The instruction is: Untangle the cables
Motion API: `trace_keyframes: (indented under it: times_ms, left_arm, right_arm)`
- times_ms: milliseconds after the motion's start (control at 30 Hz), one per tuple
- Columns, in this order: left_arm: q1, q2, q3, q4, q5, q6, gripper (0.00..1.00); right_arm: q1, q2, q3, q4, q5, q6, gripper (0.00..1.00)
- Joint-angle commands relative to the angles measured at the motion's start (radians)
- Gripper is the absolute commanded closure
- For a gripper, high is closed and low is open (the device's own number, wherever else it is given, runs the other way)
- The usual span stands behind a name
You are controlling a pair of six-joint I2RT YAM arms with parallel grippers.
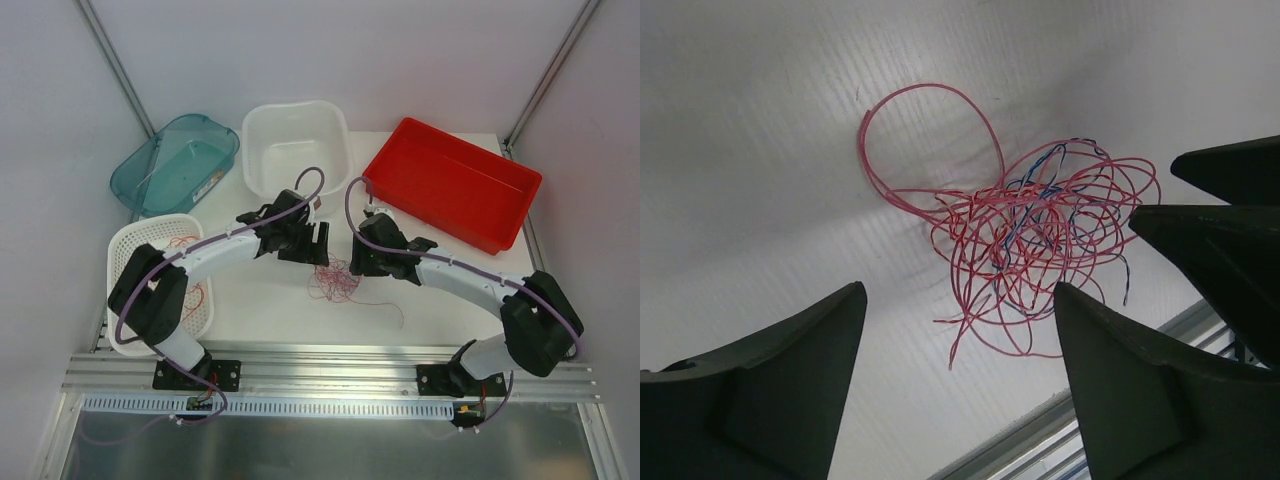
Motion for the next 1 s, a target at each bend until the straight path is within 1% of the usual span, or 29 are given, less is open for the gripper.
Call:
trace_keyframes:
  times_ms: [0, 33, 67, 133, 167, 200, 233, 267, 300, 333, 367, 400, 433, 533, 567, 633, 667, 767, 800, 967]
  left_arm:
    - [-0.024, 0.06, 0.06, 0.017, -0.022, -0.03, 0.28]
    - [-0.029, 0.084, 0.063, 0.017, -0.021, -0.033, 0.3]
    - [-0.037, 0.097, 0.069, 0.017, -0.018, -0.034, 0.39]
    - [-0.043, 0.12, 0.07, 0.022, -0.019, -0.043, 0.47]
    - [-0.05, 0.124, 0.07, 0.022, -0.021, -0.043, 0.58]
    - [-0.052, 0.127, 0.069, 0.024, -0.027, -0.047, 0.64]
    - [-0.05, 0.132, 0.067, 0.025, -0.031, -0.049, 0.66]
    - [-0.052, 0.13, 0.063, 0.025, -0.039, -0.05, 0.8]
    - [-0.052, 0.127, 0.06, 0.024, -0.063, -0.053, 0.88]
    - [-0.05, 0.117, 0.057, 0.025, -0.076, -0.055, 0.94]
    - [-0.05, 0.109, 0.049, 0.025, -0.091, -0.057, 0.98]
    - [-0.05, 0.1, 0.043, 0.024, -0.122, -0.06, 1.0]
    - [-0.05, 0.075, 0.038, 0.024, -0.143, -0.061, 1.0]
    - [-0.041, 0.01, 0.006, 0.022, -0.211, -0.079, 1.0]
    - [-0.037, -0.007, -0.017, 0.022, -0.223, -0.086, 1.0]
    - [-0.008, -0.064, -0.04, 0.022, -0.248, -0.11, 1.0]
    - [0.003, -0.083, -0.066, 0.021, -0.252, -0.119, 1.0]
    - [0.058, -0.152, -0.115, 0.017, -0.252, -0.141, 1.0]
    - [0.071, -0.169, -0.126, 0.014, -0.251, -0.145, 1.0]
    - [0.141, -0.3, -0.184, -0.001, -0.249, -0.139, 1.0]
  right_arm:
    - [-0.011, 0.041, -0.01, 0.074, -0.032, 0.017, 0.54]
    - [-0.014, 0.05, -0.011, 0.082, -0.036, 0.017, 0.57]
    - [-0.014, 0.057, -0.011, 0.088, -0.041, 0.014, 0.59]
    - [-0.015, 0.073, -0.013, 0.096, -0.052, 0.01, 0.64]
    - [-0.015, 0.074, -0.016, 0.105, -0.052, 0.007, 0.66]
    - [-0.015, 0.081, -0.019, 0.108, -0.055, 0.005, 0.71]
    - [-0.015, 0.082, -0.021, 0.108, -0.056, 0.004, 0.74]
    - [-0.015, 0.084, -0.022, 0.11, -0.058, 0.002, 0.78]
    - [-0.015, 0.082, -0.025, 0.11, -0.059, -0.001, 0.81]
    - [-0.015, 0.076, -0.031, 0.11, -0.059, -0.006, 0.87]
    - [-0.015, 0.068, -0.034, 0.099, -0.059, -0.007, 0.91]
    - [-0.015, 0.061, -0.037, 0.091, -0.055, -0.009, 0.97]
    - [-0.015, 0.047, -0.043, 0.084, -0.049, -0.012, 0.99]
    - [-0.017, -0.024, -0.059, 0.027, -0.016, -0.029, 0.99]
    - [-0.02, -0.071, -0.062, -0.014, 0.003, -0.042, 0.99]
    - [-0.026, -0.122, -0.062, -0.056, 0.039, -0.058, 0.99]
    - [-0.028, -0.181, -0.062, -0.095, 0.049, -0.076, 0.99]
    - [-0.051, -0.27, -0.057, -0.168, 0.082, -0.104, 0.99]
    - [-0.06, -0.33, -0.054, -0.186, 0.085, -0.117, 0.99]
    - [-0.147, -0.493, -0.014, -0.298, 0.108, -0.159, 0.99]
